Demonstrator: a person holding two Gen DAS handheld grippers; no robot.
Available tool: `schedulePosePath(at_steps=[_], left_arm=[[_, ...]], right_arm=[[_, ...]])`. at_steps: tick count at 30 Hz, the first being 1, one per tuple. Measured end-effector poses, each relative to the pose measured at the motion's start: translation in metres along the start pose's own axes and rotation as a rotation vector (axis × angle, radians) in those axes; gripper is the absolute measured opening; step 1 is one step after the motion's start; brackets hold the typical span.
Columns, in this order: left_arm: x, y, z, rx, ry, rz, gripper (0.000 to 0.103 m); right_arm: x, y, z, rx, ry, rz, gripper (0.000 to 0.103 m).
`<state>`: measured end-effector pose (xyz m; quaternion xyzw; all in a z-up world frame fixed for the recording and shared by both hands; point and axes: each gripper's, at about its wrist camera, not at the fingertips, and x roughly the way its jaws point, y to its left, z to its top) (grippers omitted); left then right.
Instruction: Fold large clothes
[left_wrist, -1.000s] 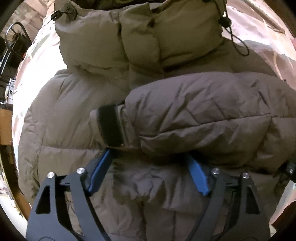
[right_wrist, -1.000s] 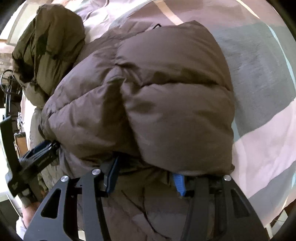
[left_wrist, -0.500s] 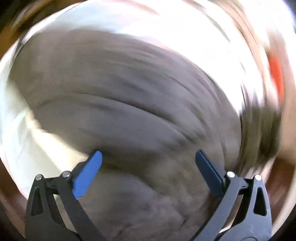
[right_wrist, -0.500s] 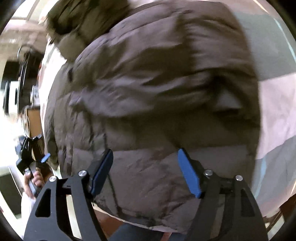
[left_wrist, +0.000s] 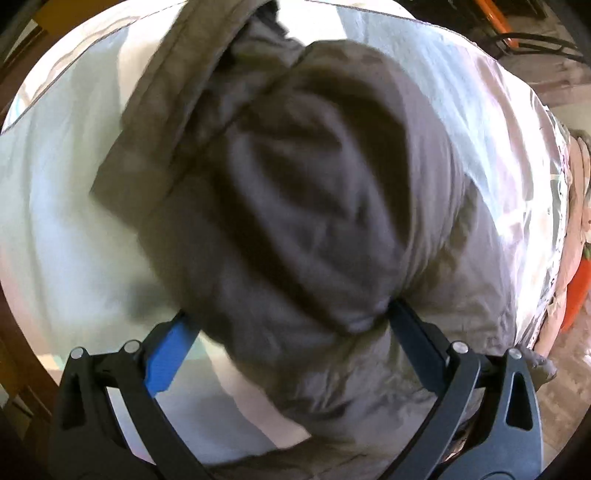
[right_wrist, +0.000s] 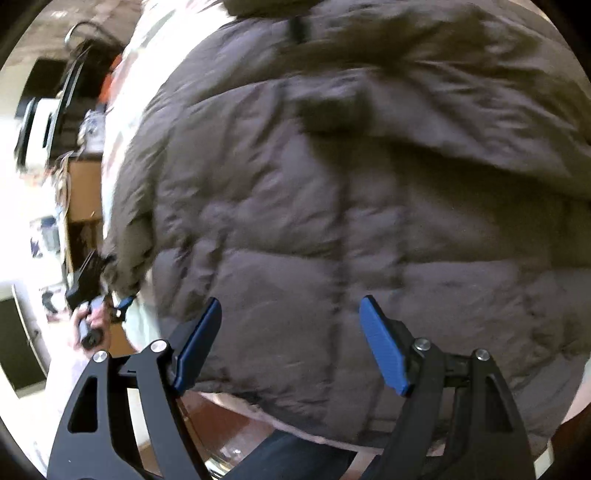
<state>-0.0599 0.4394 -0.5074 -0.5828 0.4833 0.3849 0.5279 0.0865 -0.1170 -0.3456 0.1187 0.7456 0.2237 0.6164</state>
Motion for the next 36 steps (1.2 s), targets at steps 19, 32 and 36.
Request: schedulePosePath(at_steps=[19,32,36], left_arm=[[-0.07,-0.293,-0.33,1.207,0.058,-0.319,0.05],[-0.003,-0.223,-0.316,1.04,0.097,0.005,0.083],[0.022,-0.194,-0.25,0.898,0.09,0.103,0.086]], right_arm=[[-0.042,-0.042,-0.007,0.18,-0.099,0.025,0.077],[-0.088,-0.115,0.01,0.344,-0.255,0.082,0.088],[-0.087,-0.104,0.061,0.298,-0.306,0.026,0.089]])
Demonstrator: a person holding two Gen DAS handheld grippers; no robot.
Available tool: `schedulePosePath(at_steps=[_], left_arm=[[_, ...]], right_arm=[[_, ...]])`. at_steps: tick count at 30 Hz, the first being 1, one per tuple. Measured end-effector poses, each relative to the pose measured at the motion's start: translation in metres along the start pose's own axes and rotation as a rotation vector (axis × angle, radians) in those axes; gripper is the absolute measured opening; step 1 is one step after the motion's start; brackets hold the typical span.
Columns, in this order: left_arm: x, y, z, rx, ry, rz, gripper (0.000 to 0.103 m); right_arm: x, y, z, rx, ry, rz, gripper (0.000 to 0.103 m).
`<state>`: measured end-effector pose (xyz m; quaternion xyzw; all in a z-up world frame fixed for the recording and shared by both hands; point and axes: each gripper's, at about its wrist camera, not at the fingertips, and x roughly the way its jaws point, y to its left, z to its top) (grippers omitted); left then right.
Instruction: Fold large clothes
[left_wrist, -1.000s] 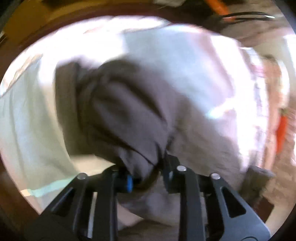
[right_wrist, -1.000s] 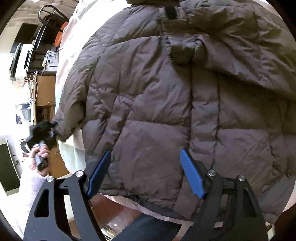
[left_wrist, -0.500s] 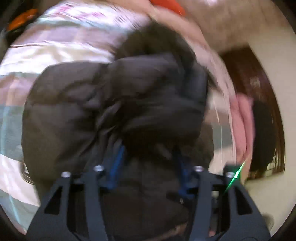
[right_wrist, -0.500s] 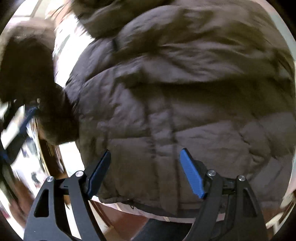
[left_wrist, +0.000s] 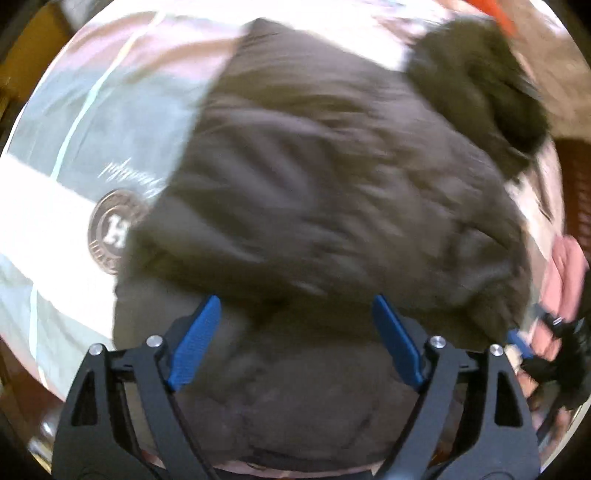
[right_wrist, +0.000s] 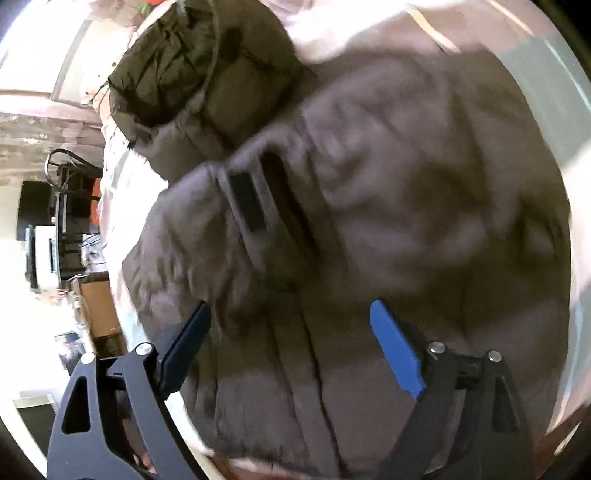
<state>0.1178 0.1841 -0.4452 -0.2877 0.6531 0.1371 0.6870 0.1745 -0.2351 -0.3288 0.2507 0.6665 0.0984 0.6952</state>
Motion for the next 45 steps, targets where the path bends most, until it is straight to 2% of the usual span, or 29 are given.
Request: schedulePosePath(at_steps=[2,3,4,5,6,7,8,10,13,16,18,19,21,22,23,24,25,26,28,30,31,33,35,37,40,42,45], left_arm=[[0.016,0.014,0.007,-0.05,0.022,0.011,0.086],[0.024,0.021,0.011,-0.068,0.034,0.013,0.088],[0.029,0.026,0.012,-0.08,0.044,0.016,0.091],[0.037,0.033,0.016,-0.101,0.057,0.014,0.092],[0.044,0.038,0.018,-0.117,0.064,0.007,0.093],[0.049,0.041,0.022,-0.125,0.067,0.007,0.094],[0.051,0.041,0.024,-0.124,0.066,0.011,0.094],[0.056,0.039,0.031,-0.117,0.059,0.025,0.094],[0.055,0.039,0.044,-0.105,0.038,0.027,0.094],[0.05,0.039,0.056,-0.089,0.012,0.012,0.094],[0.05,0.041,0.061,-0.096,0.017,-0.042,0.095],[0.049,0.042,0.062,-0.1,0.023,-0.062,0.095],[0.052,0.04,0.059,-0.083,0.046,-0.081,0.095],[0.053,0.037,0.057,-0.055,0.05,-0.081,0.095],[0.052,0.036,0.056,-0.035,0.05,-0.082,0.095],[0.05,0.035,0.053,-0.02,0.048,-0.087,0.095],[0.046,0.035,0.05,-0.011,0.04,-0.098,0.095],[0.039,0.037,0.046,-0.005,0.022,-0.11,0.095],[0.022,0.044,0.039,0.001,-0.029,-0.102,0.095],[0.015,0.05,0.039,0.003,-0.07,-0.084,0.095],[0.011,0.052,0.041,0.005,-0.091,-0.07,0.095],[0.006,0.049,0.044,0.015,-0.1,-0.034,0.095],[0.0,0.047,0.046,0.011,-0.096,-0.015,0.095],[0.002,0.046,0.052,-0.001,-0.086,-0.002,0.096],[0.021,0.028,0.061,-0.006,-0.043,0.048,0.096],[0.029,0.024,0.065,0.005,-0.027,0.063,0.096],[0.031,0.018,0.066,0.04,-0.026,0.08,0.096]], right_arm=[[0.014,0.012,0.016,-0.021,0.002,-0.026,0.091],[0.028,0.019,0.024,-0.035,0.037,-0.041,0.091],[0.043,0.025,0.028,-0.056,0.089,-0.027,0.083],[0.056,0.032,0.028,-0.085,0.126,0.001,0.047],[0.066,0.04,0.027,-0.122,0.153,-0.008,0.031],[0.075,0.053,0.024,-0.182,0.165,-0.042,0.019],[0.079,0.068,0.022,-0.254,0.156,-0.06,0.015],[0.08,0.093,0.022,-0.352,0.115,-0.095,0.014],[0.067,0.117,0.032,-0.351,0.031,-0.045,0.012],[0.022,0.114,0.056,-0.273,-0.166,0.013,0.011],[0.003,0.097,0.066,-0.199,-0.231,-0.01,0.011],[0.001,0.086,0.07,-0.171,-0.242,-0.054,0.011],[0.011,0.069,0.072,-0.155,-0.207,-0.112,0.012],[0.02,0.063,0.07,-0.17,-0.164,-0.131,0.018],[0.028,0.057,0.067,-0.186,-0.116,-0.145,0.038],[0.033,0.051,0.062,-0.198,-0.08,-0.158,0.05],[0.031,0.046,0.057,-0.196,-0.08,-0.157,0.069],[0.022,0.036,0.049,-0.175,-0.111,-0.143,0.074],[0.006,0.022,0.04,-0.106,-0.17,-0.129,0.074],[-0.002,0.015,0.026,-0.072,-0.2,-0.037,0.074],[-0.002,0.019,0.021,-0.094,-0.196,0.014,0.074],[0.003,0.037,0.017,-0.151,-0.193,0.058,0.073],[0.017,0.061,0.018,-0.199,-0.147,0.1,0.073],[0.04,0.079,0.022,-0.216,-0.075,0.063,0.073],[0.092,0.084,0.035,-0.228,0.014,-0.112,0.073],[0.111,0.081,0.045,-0.238,0.04,-0.151,0.073],[0.109,0.083,0.061,-0.215,0.031,-0.146,0.072]])
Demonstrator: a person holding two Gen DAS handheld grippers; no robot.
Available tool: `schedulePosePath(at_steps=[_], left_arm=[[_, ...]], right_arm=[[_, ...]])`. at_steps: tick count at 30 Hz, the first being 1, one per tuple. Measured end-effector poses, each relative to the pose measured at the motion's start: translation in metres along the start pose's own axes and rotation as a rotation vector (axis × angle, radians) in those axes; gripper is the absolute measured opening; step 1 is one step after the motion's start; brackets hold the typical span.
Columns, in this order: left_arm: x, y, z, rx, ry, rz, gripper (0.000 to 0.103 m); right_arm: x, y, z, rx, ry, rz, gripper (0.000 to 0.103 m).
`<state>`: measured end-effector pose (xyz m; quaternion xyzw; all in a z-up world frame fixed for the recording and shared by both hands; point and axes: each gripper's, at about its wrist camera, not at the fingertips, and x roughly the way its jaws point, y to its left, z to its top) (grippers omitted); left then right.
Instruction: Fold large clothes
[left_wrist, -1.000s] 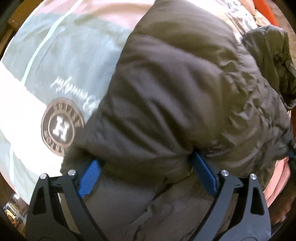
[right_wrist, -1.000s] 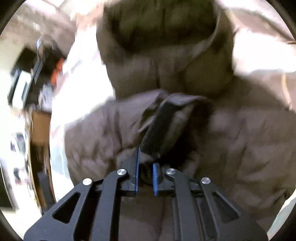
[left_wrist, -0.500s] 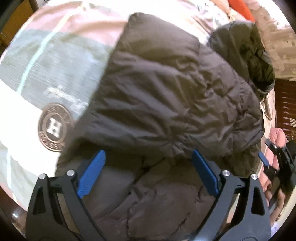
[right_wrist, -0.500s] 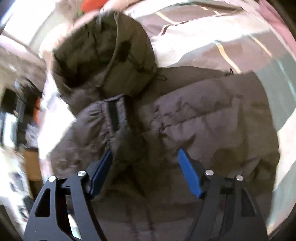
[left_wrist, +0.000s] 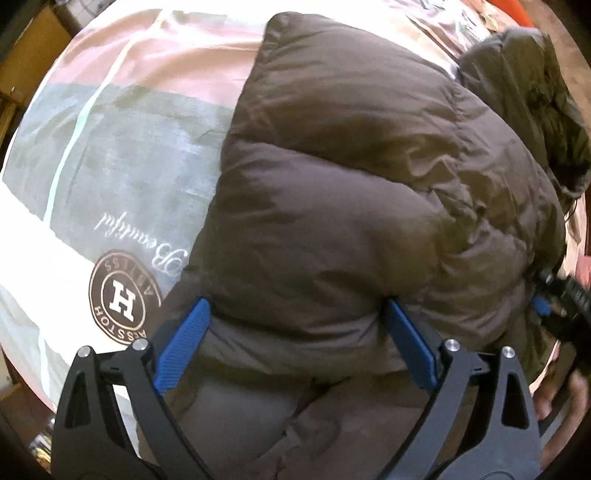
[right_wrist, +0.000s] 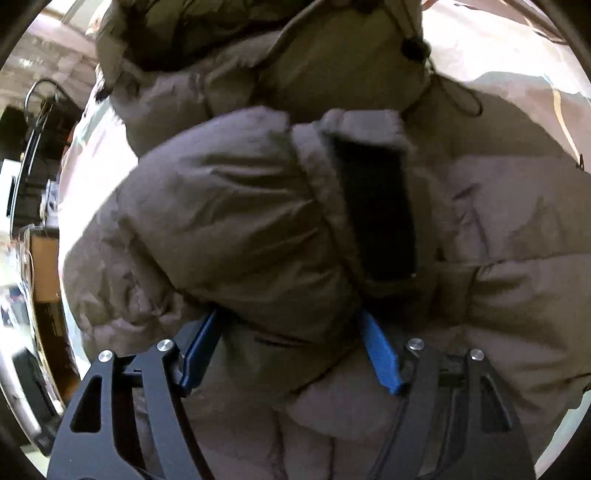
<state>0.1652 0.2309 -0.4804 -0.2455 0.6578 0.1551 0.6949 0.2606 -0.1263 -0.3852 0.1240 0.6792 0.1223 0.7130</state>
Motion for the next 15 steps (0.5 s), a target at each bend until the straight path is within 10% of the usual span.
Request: schedulePosePath(at_steps=[7,15], left_arm=[[-0.031,0.014,-0.035,0.031,-0.006,-0.021,0.096],[0.007,0.06,-0.133,0.106,0.184,0.176,0.101]], right_arm=[[-0.068,-0.02,-0.048,0.01,-0.072,0.135,0.08],[-0.033,-0.068,-0.179,-0.143,0.192,-0.16,0.089]])
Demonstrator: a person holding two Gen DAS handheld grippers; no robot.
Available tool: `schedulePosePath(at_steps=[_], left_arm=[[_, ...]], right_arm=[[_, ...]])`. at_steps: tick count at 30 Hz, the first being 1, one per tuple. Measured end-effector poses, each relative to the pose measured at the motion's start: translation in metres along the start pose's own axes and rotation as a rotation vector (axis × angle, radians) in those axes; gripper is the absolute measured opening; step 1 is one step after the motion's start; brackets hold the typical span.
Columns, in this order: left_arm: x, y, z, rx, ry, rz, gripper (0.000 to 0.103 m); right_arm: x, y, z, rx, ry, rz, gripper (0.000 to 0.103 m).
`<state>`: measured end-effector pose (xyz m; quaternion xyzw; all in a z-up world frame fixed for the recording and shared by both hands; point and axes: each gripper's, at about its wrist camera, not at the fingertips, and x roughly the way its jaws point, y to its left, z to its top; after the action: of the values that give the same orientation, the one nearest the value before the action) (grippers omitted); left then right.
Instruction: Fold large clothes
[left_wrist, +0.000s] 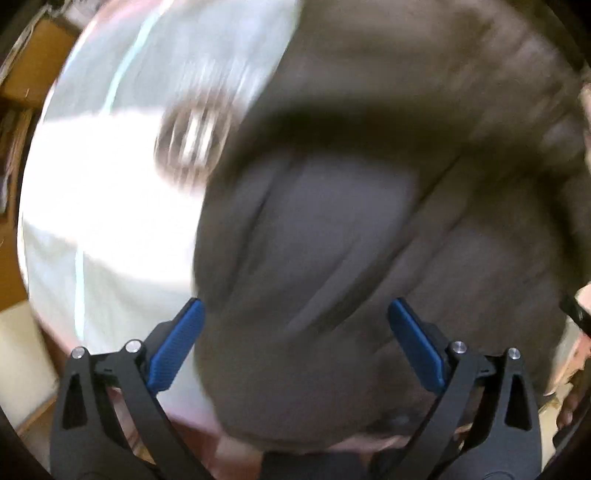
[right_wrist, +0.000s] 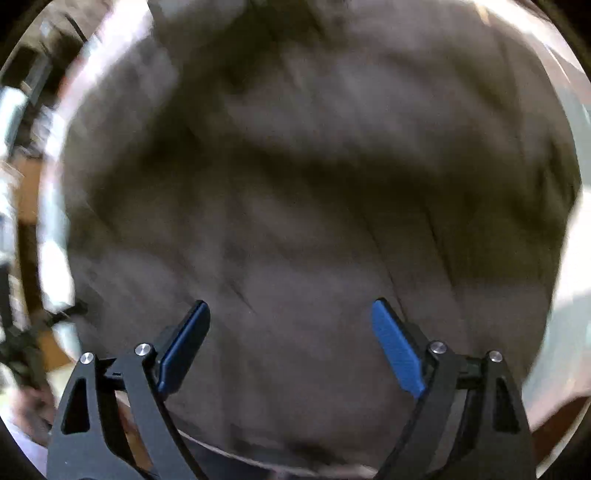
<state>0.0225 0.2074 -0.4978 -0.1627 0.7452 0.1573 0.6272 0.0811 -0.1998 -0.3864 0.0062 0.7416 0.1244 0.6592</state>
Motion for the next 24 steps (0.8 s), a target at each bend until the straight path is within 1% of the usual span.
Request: schedulePosePath(at_steps=[2,3,4,5,6,7,8,9,10,11,12,13,15,16,18,20,21,22,23,24], left_arm=[[0.026,0.012,-0.022,-0.01,0.063,0.021,0.101],[0.033,0.018,-0.03,-0.019,0.078,0.014,0.101],[0.037,0.023,-0.038,-0.036,0.091,-0.003,0.101],[0.037,0.025,-0.041,-0.043,0.095,-0.009,0.101],[0.032,0.025,-0.043,-0.042,0.089,-0.002,0.101],[0.026,0.025,-0.045,-0.033,0.074,0.007,0.101],[0.013,0.021,-0.048,-0.004,0.035,0.026,0.101],[0.003,0.017,-0.05,0.024,-0.001,0.039,0.101],[-0.004,0.012,-0.053,0.054,-0.026,0.062,0.101],[-0.004,0.007,-0.052,0.072,-0.027,0.086,0.101],[0.001,0.003,-0.054,0.093,-0.008,0.121,0.101],[0.01,0.001,-0.056,0.107,0.025,0.146,0.101],[0.03,-0.003,-0.062,0.113,0.072,0.172,0.101],[0.038,0.001,-0.065,0.1,0.095,0.159,0.101],[0.042,0.006,-0.067,0.047,0.114,0.13,0.101],[0.03,0.005,-0.067,0.042,0.092,0.152,0.101],[0.019,0.0,-0.069,0.06,0.063,0.168,0.101],[0.007,-0.005,-0.066,0.075,0.027,0.167,0.101],[-0.01,-0.012,-0.062,0.085,-0.023,0.148,0.101],[-0.027,-0.019,-0.055,0.086,-0.073,0.121,0.101]], right_arm=[[0.023,-0.016,-0.033,0.033,0.097,-0.08,0.089],[0.033,-0.025,-0.052,0.052,0.138,-0.079,0.089],[0.036,-0.03,-0.067,0.055,0.156,-0.077,0.09],[0.036,-0.03,-0.076,0.038,0.169,-0.093,0.09],[0.032,-0.028,-0.081,0.019,0.171,-0.099,0.09],[0.024,-0.027,-0.083,0.019,0.147,-0.08,0.089],[0.015,-0.028,-0.084,0.031,0.11,-0.049,0.089],[-0.002,-0.032,-0.083,0.065,0.041,-0.007,0.089],[-0.01,-0.037,-0.081,0.093,0.003,-0.012,0.089],[-0.014,-0.042,-0.079,0.115,-0.013,-0.036,0.089],[-0.012,-0.054,-0.076,0.157,-0.008,-0.084,0.089],[-0.007,-0.061,-0.075,0.181,0.014,-0.103,0.089],[0.017,-0.082,-0.078,0.219,0.093,-0.135,0.089],[0.024,-0.086,-0.08,0.219,0.111,-0.135,0.09],[0.032,-0.092,-0.085,0.234,0.147,-0.114,0.09],[0.027,-0.096,-0.086,0.258,0.16,-0.095,0.09],[0.014,-0.092,-0.078,0.269,0.125,-0.067,0.09],[0.002,-0.094,-0.075,0.274,0.082,-0.029,0.09],[-0.014,-0.092,-0.064,0.275,0.024,0.011,0.09],[-0.027,-0.094,-0.055,0.274,-0.019,0.024,0.09]])
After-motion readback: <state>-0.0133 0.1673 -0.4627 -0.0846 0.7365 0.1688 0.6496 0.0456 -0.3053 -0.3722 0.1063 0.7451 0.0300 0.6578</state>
